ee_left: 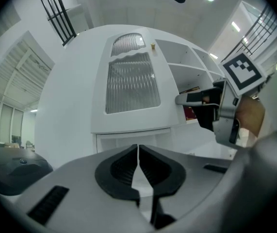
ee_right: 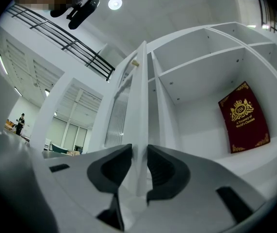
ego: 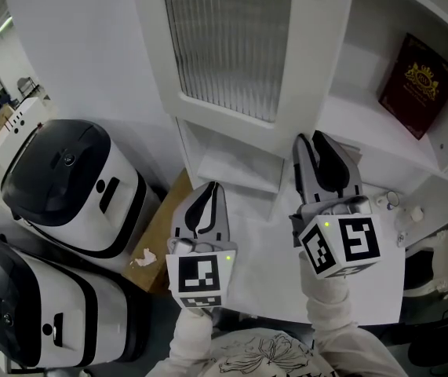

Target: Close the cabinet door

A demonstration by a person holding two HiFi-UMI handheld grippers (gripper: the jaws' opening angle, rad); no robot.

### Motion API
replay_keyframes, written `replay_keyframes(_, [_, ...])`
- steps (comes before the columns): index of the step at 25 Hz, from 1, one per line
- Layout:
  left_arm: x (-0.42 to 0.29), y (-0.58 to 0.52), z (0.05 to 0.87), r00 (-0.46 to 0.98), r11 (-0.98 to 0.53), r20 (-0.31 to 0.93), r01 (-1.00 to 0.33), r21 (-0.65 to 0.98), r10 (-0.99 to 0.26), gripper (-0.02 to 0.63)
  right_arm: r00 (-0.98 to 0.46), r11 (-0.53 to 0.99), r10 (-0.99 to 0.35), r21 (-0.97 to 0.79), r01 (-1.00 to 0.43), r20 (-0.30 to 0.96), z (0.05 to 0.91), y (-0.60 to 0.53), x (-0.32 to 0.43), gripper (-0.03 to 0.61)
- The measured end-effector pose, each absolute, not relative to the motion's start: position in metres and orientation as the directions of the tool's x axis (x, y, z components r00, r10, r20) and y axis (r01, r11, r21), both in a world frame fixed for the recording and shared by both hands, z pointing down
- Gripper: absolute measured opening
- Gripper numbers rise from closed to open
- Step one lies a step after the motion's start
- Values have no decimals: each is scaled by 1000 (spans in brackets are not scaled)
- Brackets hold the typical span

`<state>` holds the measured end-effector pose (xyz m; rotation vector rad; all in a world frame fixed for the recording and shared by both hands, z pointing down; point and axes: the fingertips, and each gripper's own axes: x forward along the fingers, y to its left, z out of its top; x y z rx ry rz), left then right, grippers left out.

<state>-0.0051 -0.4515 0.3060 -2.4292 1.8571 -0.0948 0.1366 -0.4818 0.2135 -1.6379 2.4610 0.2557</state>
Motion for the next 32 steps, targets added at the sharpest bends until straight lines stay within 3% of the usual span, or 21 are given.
replay_keyframes(32, [-10,-488,313,242,-242,10,-966,-93,-970,11,-288,285,-931,44,-957,-225,215,-536,159,87])
